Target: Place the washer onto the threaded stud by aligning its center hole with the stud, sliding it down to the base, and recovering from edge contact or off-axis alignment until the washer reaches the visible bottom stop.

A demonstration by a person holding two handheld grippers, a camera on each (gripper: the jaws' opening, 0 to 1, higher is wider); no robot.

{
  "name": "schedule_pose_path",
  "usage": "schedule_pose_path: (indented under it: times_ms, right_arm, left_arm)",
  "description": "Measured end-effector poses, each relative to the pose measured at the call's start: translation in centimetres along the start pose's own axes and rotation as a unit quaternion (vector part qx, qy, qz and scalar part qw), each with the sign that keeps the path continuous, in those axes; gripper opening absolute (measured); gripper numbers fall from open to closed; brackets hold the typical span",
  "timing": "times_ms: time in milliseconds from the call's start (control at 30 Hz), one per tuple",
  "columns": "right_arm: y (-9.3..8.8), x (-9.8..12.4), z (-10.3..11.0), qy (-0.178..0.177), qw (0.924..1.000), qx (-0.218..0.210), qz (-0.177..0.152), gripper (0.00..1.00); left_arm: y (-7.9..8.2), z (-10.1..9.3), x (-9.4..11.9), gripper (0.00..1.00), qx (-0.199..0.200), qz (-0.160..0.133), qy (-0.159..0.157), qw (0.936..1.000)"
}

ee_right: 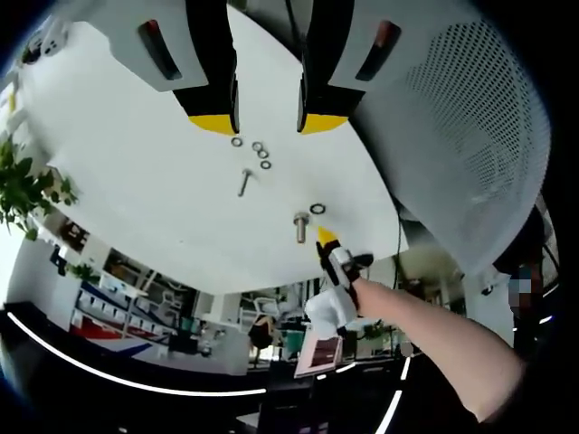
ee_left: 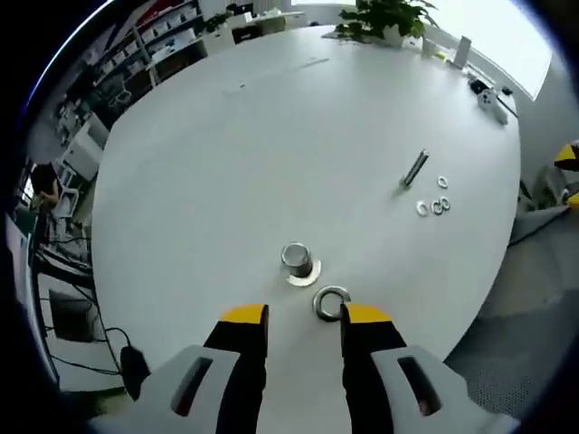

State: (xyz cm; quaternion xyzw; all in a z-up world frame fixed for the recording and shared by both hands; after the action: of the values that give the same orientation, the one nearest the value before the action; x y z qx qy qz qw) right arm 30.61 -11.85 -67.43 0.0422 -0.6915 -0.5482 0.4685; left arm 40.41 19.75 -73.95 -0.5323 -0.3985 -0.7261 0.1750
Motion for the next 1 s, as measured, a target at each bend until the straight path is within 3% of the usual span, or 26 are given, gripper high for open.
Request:
schedule_pose_path:
  times_ms: [200,300,467,600,767,833,1000]
  right_arm:
    - [-0.1,0.0,0.2,0.004,1.0000,-0.002,0.004,0.28]
    - [0.0,0.0,0.1,0.001,0.9999,-0.011,0.002,0.28]
    - [-0.2,-0.2,0.1,-0.001,0.9997,-0.023,0.012,0.28]
    - [-0.4,-0.3,0.0,-0.007,0.9995,-0.025,0.020,0.28]
    - [-0.4,-0.4,0.0,-0.016,0.9992,-0.026,0.027,0.28]
    - [-0.5,-0.4,0.0,-0.018,0.9991,-0.027,0.028,0.28]
    - [-0.7,-0.3,-0.2,-0.023,0.9988,-0.027,0.035,0.28]
  left_arm:
    - [-1.0,-0.3,1.0,0.31,0.039,-0.024,-0.003,0.9990]
    - [-1.2,-0.9,1.5,0.32,0.083,-0.063,-0.017,0.9944]
    - [-2.0,-1.5,1.6,0.31,0.075,-0.080,-0.018,0.9938]
    - [-2.5,-1.8,2.0,0.31,0.085,-0.122,-0.006,0.9889]
    - [-3.7,-1.6,1.8,0.30,0.082,-0.144,-0.005,0.9861]
    - [-3.7,-1.8,1.6,0.31,0.091,-0.145,-0.023,0.9850]
    - [-2.8,-2.2,1.6,0.32,0.075,-0.154,-0.026,0.9850]
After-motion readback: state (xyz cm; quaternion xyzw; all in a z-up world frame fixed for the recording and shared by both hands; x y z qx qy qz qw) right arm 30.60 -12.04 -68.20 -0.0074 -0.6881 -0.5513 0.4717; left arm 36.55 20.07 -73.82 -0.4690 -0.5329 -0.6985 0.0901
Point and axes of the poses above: the point that each gripper's makers call its tool centre point, and the gripper's own axes: x roughly backward along the fingers, z roughly to its left, y roughly out of its top, the point moved 7 cm from there along x, roughly backward along the fingers, and after that the axes turned 10 degrees about -x, right-handed, at the moved point
